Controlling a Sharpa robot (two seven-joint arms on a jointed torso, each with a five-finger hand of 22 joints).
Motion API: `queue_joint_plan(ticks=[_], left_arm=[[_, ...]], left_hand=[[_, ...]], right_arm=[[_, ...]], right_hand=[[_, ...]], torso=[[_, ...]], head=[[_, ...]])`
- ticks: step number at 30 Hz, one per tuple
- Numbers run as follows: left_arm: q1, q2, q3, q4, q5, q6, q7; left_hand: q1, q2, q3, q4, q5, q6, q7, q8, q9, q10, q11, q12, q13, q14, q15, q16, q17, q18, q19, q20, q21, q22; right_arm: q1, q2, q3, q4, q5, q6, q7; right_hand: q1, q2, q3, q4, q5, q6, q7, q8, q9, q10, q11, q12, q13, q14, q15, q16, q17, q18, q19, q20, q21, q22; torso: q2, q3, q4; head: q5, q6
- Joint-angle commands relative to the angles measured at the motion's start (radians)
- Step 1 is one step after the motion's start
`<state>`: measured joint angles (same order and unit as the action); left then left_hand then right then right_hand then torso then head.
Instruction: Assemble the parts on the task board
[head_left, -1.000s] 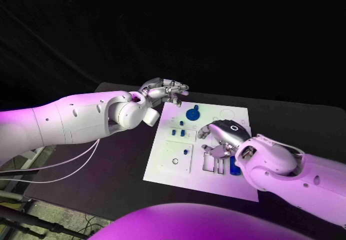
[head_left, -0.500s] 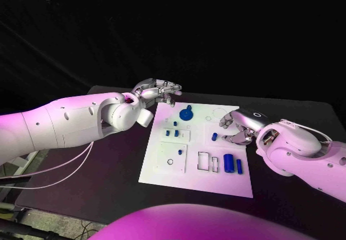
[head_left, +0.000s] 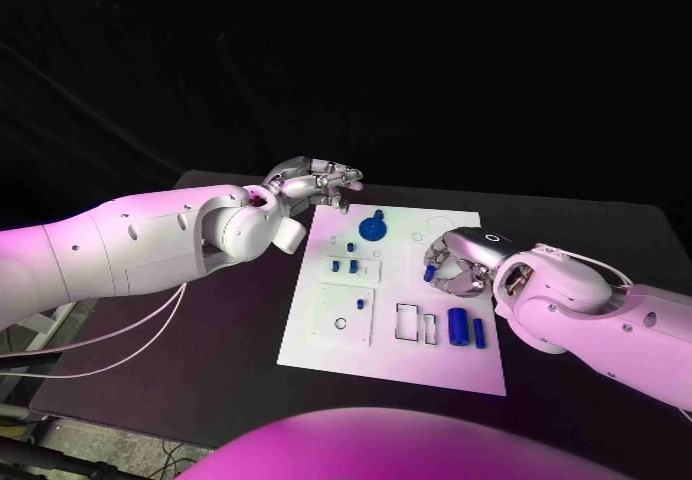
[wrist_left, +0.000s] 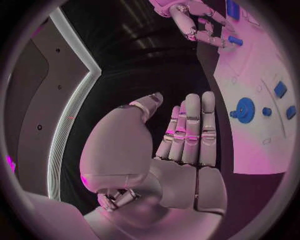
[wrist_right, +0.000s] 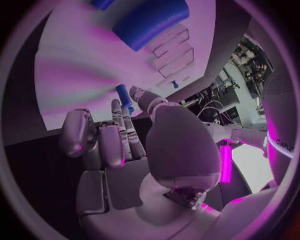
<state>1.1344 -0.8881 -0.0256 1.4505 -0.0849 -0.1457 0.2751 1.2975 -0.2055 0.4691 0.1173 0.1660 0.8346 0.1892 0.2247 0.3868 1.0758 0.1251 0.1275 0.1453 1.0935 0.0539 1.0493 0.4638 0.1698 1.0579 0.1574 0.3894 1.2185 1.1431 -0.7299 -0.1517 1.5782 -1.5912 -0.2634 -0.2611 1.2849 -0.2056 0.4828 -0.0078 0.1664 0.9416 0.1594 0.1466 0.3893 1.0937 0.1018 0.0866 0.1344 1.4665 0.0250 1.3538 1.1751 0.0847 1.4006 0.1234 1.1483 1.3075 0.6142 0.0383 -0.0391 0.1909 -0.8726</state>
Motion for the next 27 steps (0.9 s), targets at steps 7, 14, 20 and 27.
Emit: queue_joint_plan(ticks=[7,14,20,27], left_arm=[[0.001,0.001,0.001,0.002,-0.002,0.018,0.004],[0.001,0.001,0.001,0.002,-0.002,0.020,0.004],[0.001,0.000,0.001,0.003,-0.002,0.021,0.002],[0.001,-0.001,0.001,0.003,-0.002,0.024,-0.002]], left_hand=[[0.008,0.002,-0.007,-0.001,0.005,-0.005,0.000,0.004,-0.001,-0.006,0.002,-0.002,0.001,-0.007,-0.001,-0.006,-0.001,0.009,0.006,-0.001,-0.003,-0.001],[0.008,0.002,-0.007,-0.001,0.005,-0.005,0.000,0.004,-0.001,-0.006,0.002,-0.002,0.001,-0.007,-0.001,-0.006,-0.001,0.009,0.006,-0.001,-0.003,-0.001],[0.008,0.003,-0.009,0.000,0.002,-0.006,0.000,0.006,-0.001,-0.006,0.002,-0.002,0.002,-0.007,-0.001,-0.006,-0.001,0.009,0.006,-0.001,-0.005,-0.001],[0.008,0.003,-0.010,0.000,0.001,-0.006,0.000,0.007,-0.001,-0.006,0.002,-0.001,0.002,-0.007,-0.001,-0.006,-0.001,0.009,0.007,-0.001,-0.006,-0.002]], right_arm=[[-0.007,0.026,-0.001,-0.022,0.013,0.022,0.021],[-0.012,0.040,-0.001,-0.037,0.009,0.027,0.019],[-0.014,0.045,-0.002,-0.055,-0.024,0.023,0.008],[-0.015,0.048,-0.002,-0.066,-0.068,0.015,-0.008]], right_hand=[[-0.011,0.000,0.066,0.018,0.001,0.035,-0.003,0.016,-0.007,0.053,-0.005,0.006,-0.001,0.030,-0.011,0.019,0.013,-0.008,0.020,-0.005,0.032,0.151],[-0.013,0.003,0.106,0.023,-0.009,0.068,-0.011,0.036,-0.001,0.094,-0.015,0.010,0.004,0.032,-0.018,0.030,0.023,-0.013,0.032,-0.011,0.060,0.163],[0.014,0.026,0.144,0.005,-0.065,0.105,-0.028,0.065,0.021,0.139,-0.034,0.020,0.022,0.033,-0.034,0.039,0.030,-0.017,0.040,-0.025,0.082,0.173],[0.044,0.054,0.189,-0.030,-0.097,0.129,-0.035,0.094,0.050,0.171,-0.046,0.026,0.043,0.034,-0.044,0.044,0.034,-0.020,0.047,-0.036,0.101,0.179]], torso=[[0.000,-0.0008,-0.0006],[0.000,-0.0001,-0.0001],[0.000,-0.0007,-0.0013],[-0.001,-0.0002,0.0000]], head=[[0.003,0.000],[0.004,0.000],[0.004,0.000],[0.004,0.000]])
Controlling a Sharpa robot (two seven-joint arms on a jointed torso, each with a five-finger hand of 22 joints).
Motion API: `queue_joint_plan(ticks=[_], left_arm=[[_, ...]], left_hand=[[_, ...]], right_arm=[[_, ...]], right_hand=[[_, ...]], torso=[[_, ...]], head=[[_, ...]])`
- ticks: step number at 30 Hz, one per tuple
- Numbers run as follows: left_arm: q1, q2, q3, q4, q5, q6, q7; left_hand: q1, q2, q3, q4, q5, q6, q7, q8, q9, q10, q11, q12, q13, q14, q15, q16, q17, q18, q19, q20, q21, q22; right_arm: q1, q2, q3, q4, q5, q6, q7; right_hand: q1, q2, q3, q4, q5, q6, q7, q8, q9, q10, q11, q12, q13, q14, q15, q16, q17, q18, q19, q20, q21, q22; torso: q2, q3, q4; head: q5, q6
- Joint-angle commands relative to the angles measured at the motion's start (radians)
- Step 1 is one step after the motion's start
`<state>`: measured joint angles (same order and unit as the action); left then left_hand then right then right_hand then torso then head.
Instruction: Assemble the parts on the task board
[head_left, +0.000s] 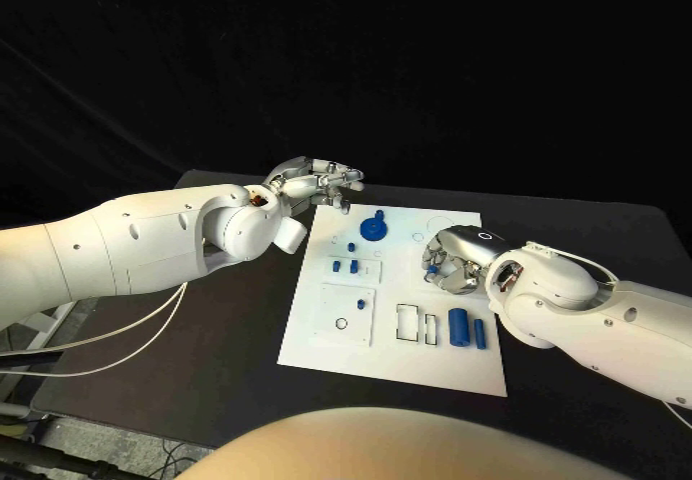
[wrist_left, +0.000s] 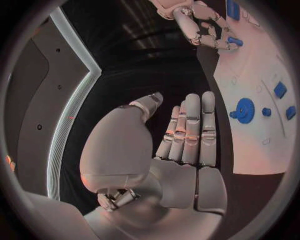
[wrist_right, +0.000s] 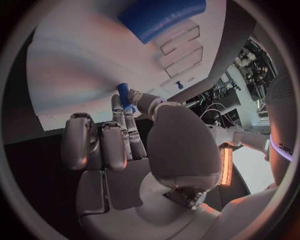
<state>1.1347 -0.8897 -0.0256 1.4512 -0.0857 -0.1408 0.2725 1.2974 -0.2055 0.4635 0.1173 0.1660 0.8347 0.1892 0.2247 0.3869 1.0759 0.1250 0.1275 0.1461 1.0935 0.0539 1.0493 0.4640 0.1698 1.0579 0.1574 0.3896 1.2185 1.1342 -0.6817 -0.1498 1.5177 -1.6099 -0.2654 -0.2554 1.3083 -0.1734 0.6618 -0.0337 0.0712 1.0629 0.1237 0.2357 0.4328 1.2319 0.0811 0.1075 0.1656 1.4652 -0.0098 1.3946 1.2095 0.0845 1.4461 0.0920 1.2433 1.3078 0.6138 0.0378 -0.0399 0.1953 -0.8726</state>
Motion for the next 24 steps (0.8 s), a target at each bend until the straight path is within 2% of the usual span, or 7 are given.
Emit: queue_joint_plan(ticks=[1,8,14,24], left_arm=[[0.001,0.000,0.001,0.003,-0.002,0.019,0.000],[0.001,0.000,0.001,0.003,-0.002,0.020,-0.001],[0.001,0.000,0.001,0.002,-0.002,0.019,-0.002],[0.001,0.001,0.001,0.001,-0.002,0.017,-0.002]], left_hand=[[0.008,0.003,-0.005,0.000,0.001,-0.006,0.000,0.007,-0.001,-0.006,0.002,-0.001,0.001,-0.007,-0.001,-0.006,-0.002,0.009,0.007,-0.001,-0.006,-0.002],[0.008,0.003,-0.005,0.000,0.001,-0.006,0.000,0.007,-0.001,-0.006,0.002,-0.001,0.001,-0.007,-0.001,-0.006,-0.002,0.009,0.007,-0.001,-0.006,-0.002],[0.008,0.004,-0.005,0.001,0.000,-0.006,0.000,0.007,-0.001,-0.006,0.002,-0.001,0.002,-0.007,-0.001,-0.006,-0.002,0.009,0.007,-0.001,-0.007,-0.002],[0.008,0.004,-0.005,0.001,0.000,-0.006,0.000,0.007,-0.001,-0.006,0.002,-0.001,0.002,-0.007,-0.001,-0.006,-0.002,0.009,0.007,-0.001,-0.007,-0.002]], right_arm=[[-0.006,0.000,-0.004,-0.005,-0.056,0.016,-0.015],[-0.007,-0.005,-0.005,0.002,-0.081,-0.011,-0.021],[-0.002,-0.027,-0.003,0.039,-0.081,-0.046,-0.021],[0.041,-0.086,0.012,0.149,-0.060,-0.070,-0.029]], right_hand=[[0.022,0.023,0.013,-0.007,-0.001,0.007,0.000,0.006,0.008,0.034,-0.026,0.005,0.013,0.036,-0.010,0.003,0.000,-0.020,0.002,-0.005,0.007,0.179],[0.029,0.027,0.030,-0.026,0.002,0.011,-0.001,0.014,0.019,0.046,-0.028,0.006,0.023,0.036,-0.012,0.005,0.000,-0.023,0.005,-0.008,0.019,0.182],[0.029,0.022,0.039,-0.036,0.010,0.014,-0.002,0.018,0.026,0.054,-0.030,0.007,0.030,0.036,-0.014,0.005,0.000,-0.026,0.012,-0.010,0.037,0.187],[0.027,0.021,0.042,-0.039,0.013,0.016,-0.003,0.020,0.029,0.057,-0.031,0.007,0.033,0.036,-0.015,0.006,0.001,-0.027,0.014,-0.011,0.042,0.188]], torso=[[0.000,0.0000,0.0003],[-0.001,-0.0003,0.0000],[-0.001,-0.0008,-0.0002],[-0.002,-0.0020,-0.0017]], head=[[0.000,0.000],[0.000,0.000],[0.002,0.000],[0.004,0.000]])
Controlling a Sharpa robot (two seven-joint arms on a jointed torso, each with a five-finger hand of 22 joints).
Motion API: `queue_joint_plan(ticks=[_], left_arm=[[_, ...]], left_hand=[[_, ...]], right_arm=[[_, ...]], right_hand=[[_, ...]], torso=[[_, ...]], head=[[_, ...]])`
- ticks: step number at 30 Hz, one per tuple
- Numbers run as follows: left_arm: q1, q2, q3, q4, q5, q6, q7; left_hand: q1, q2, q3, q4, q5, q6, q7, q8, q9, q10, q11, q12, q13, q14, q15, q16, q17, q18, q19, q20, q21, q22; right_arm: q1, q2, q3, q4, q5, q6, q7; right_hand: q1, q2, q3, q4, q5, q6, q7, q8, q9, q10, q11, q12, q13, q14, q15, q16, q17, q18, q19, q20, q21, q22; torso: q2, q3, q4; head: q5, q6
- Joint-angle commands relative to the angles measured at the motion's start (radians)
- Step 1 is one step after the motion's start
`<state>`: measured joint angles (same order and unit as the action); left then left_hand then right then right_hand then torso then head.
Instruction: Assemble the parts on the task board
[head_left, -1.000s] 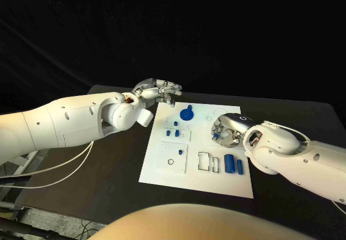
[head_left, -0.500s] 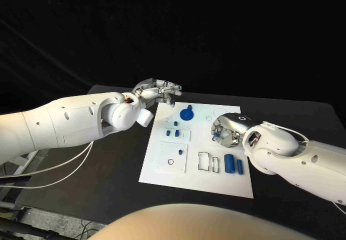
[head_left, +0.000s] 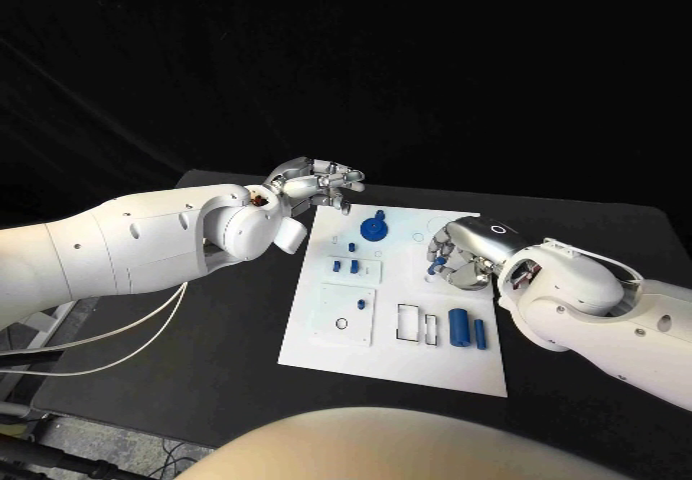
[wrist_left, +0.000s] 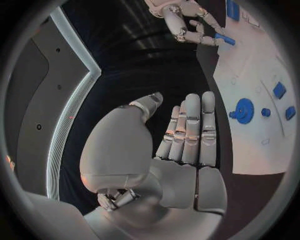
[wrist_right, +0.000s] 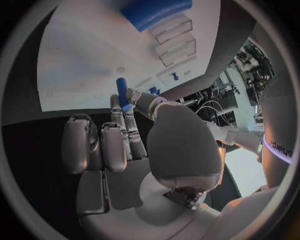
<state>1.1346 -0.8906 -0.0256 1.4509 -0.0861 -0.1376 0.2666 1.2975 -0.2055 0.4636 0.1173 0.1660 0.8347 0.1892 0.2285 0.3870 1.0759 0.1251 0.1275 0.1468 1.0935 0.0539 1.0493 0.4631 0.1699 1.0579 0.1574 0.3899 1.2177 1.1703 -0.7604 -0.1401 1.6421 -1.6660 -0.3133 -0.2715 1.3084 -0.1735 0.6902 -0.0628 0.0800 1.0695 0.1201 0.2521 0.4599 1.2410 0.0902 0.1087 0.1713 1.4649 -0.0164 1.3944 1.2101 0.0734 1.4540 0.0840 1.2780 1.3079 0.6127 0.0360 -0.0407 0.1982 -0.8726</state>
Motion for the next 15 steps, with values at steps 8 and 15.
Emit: queue_joint_plan(ticks=[8,15], left_arm=[[0.001,0.005,0.001,-0.001,-0.001,0.016,0.005],[0.001,0.013,0.001,-0.004,-0.001,0.021,0.009]], left_hand=[[0.009,0.006,-0.005,0.002,0.000,-0.006,-0.001,0.005,-0.001,-0.006,0.002,0.000,0.001,-0.007,-0.001,-0.006,-0.001,0.009,0.008,-0.001,-0.008,-0.001],[0.009,0.007,-0.006,0.002,0.000,-0.006,-0.001,0.006,-0.001,-0.006,0.002,0.000,0.002,-0.007,-0.001,-0.006,-0.001,0.009,0.008,-0.001,-0.008,-0.002]], right_arm=[[0.006,0.009,0.007,0.105,-0.011,-0.030,0.001],[-0.036,0.095,0.005,0.128,-0.012,-0.033,0.030]], right_hand=[[0.027,0.020,0.018,-0.013,0.010,0.010,0.000,0.004,0.003,0.050,-0.040,0.005,0.030,0.036,-0.009,0.007,0.001,-0.016,0.006,-0.003,0.008,0.188],[0.024,0.020,0.023,-0.015,0.017,0.009,0.000,0.004,0.005,0.051,-0.040,0.003,0.032,0.036,-0.009,0.005,-0.003,-0.015,0.004,-0.004,0.004,0.187]], torso=[[0.000,0.0026,-0.0002],[0.000,0.0013,-0.0003]], head=[[0.009,0.000],[0.016,0.000]])
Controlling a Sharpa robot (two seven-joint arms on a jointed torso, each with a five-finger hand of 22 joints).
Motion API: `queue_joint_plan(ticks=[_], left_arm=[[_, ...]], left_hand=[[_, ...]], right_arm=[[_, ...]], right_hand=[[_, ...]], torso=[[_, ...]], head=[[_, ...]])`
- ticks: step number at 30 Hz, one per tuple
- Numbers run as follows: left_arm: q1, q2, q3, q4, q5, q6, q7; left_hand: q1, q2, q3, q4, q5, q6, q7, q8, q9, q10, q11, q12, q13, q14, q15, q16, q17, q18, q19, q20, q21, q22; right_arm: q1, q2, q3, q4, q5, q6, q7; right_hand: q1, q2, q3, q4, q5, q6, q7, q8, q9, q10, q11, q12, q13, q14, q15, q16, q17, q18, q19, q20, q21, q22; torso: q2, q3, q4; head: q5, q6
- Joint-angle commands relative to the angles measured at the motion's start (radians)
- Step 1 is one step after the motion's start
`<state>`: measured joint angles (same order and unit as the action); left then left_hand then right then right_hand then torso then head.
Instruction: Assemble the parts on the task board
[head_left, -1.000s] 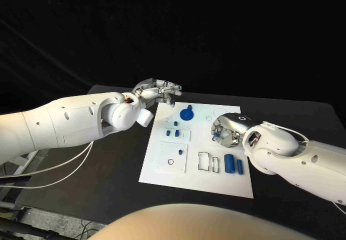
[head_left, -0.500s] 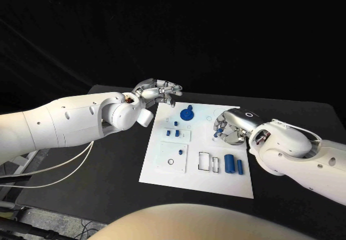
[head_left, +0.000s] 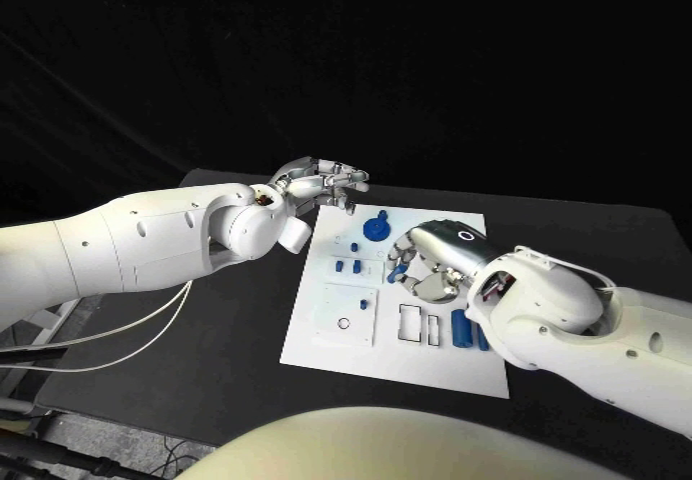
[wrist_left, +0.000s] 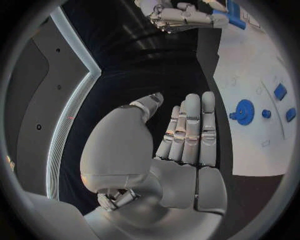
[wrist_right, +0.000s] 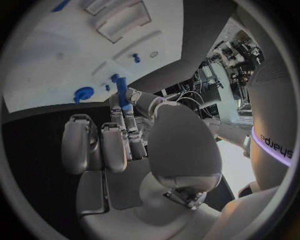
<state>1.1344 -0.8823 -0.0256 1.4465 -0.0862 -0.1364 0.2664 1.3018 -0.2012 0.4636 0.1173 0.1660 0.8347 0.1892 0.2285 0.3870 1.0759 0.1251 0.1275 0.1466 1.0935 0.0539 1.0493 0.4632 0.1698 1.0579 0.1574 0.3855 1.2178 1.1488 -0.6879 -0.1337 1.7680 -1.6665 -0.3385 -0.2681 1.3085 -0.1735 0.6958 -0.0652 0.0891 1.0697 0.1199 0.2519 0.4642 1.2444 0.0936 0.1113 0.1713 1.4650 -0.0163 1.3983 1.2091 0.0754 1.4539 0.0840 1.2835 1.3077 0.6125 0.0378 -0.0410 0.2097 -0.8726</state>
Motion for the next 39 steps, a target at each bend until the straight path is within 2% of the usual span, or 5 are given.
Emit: queue_joint_plan(ticks=[1,8,15,24,39], left_arm=[[0.001,0.006,0.001,0.000,-0.001,0.021,0.009],[0.001,0.014,0.001,-0.002,-0.001,0.024,0.010],[0.001,0.017,0.001,-0.002,0.000,0.025,0.009],[0.001,0.018,0.001,-0.001,0.001,0.025,0.007],[0.001,0.017,0.001,-0.002,0.001,0.026,0.006]], left_hand=[[0.005,0.003,-0.006,0.002,0.000,-0.006,-0.001,0.006,-0.001,-0.006,0.002,0.000,0.002,-0.007,-0.001,-0.006,-0.001,0.009,0.008,-0.001,-0.004,-0.002],[0.005,0.003,-0.006,0.002,0.000,-0.006,-0.001,0.006,-0.001,-0.006,0.002,0.000,0.002,-0.007,-0.001,-0.006,-0.001,0.010,0.008,-0.001,-0.004,-0.002],[0.005,0.003,-0.006,0.003,0.000,-0.006,-0.001,0.006,-0.001,-0.006,0.002,0.000,0.002,-0.007,-0.001,-0.006,-0.001,0.010,0.008,-0.001,-0.005,-0.002],[0.005,0.003,-0.006,0.003,0.000,-0.006,-0.001,0.006,-0.001,-0.006,0.002,0.000,0.002,-0.007,-0.001,-0.006,-0.001,0.010,0.008,-0.001,-0.005,-0.002],[0.005,0.003,-0.008,0.003,0.000,-0.007,-0.001,0.007,-0.001,-0.006,0.002,0.000,0.002,-0.008,-0.001,-0.006,-0.002,0.009,0.009,0.000,-0.006,-0.002]], right_arm=[[-0.024,0.036,-0.002,0.001,-0.012,-0.008,0.031],[-0.085,0.107,-0.004,-0.024,-0.014,-0.014,0.061],[-0.115,0.147,-0.011,-0.070,-0.021,-0.015,0.073],[-0.138,0.178,-0.016,-0.114,-0.034,0.002,0.050],[-0.155,0.199,-0.019,-0.160,-0.076,0.035,0.027]], right_hand=[[0.024,0.020,0.017,-0.013,0.008,0.009,0.001,0.005,0.001,0.047,-0.044,0.001,0.032,0.036,-0.009,0.002,-0.002,-0.017,0.004,-0.004,-0.001,0.187],[0.022,0.019,0.020,-0.014,0.012,0.006,0.001,0.004,0.002,0.046,-0.043,-0.001,0.034,0.035,-0.009,0.001,-0.004,-0.017,0.003,-0.004,-0.002,0.187],[0.022,0.019,0.020,-0.015,0.014,0.006,0.001,0.004,0.002,0.046,-0.043,-0.002,0.034,0.035,-0.009,0.001,-0.003,-0.017,0.003,-0.004,-0.003,0.186],[0.021,0.019,0.021,-0.015,0.014,0.005,0.002,0.003,0.003,0.045,-0.042,-0.002,0.035,0.035,-0.009,0.000,-0.007,-0.016,0.002,-0.004,-0.005,0.186],[0.019,0.019,0.022,-0.015,0.015,0.005,0.002,0.004,0.004,0.045,-0.042,-0.003,0.036,0.034,-0.008,-0.001,-0.009,-0.016,0.001,-0.004,-0.007,0.185]], torso=[[0.001,-0.0004,0.0007],[0.002,-0.0013,0.0023],[0.001,-0.0015,0.0010],[0.001,0.0003,0.0006],[0.001,-0.0005,0.0008]], head=[[0.006,0.000],[0.015,0.000],[0.028,0.000],[0.036,0.000],[0.039,0.000]])
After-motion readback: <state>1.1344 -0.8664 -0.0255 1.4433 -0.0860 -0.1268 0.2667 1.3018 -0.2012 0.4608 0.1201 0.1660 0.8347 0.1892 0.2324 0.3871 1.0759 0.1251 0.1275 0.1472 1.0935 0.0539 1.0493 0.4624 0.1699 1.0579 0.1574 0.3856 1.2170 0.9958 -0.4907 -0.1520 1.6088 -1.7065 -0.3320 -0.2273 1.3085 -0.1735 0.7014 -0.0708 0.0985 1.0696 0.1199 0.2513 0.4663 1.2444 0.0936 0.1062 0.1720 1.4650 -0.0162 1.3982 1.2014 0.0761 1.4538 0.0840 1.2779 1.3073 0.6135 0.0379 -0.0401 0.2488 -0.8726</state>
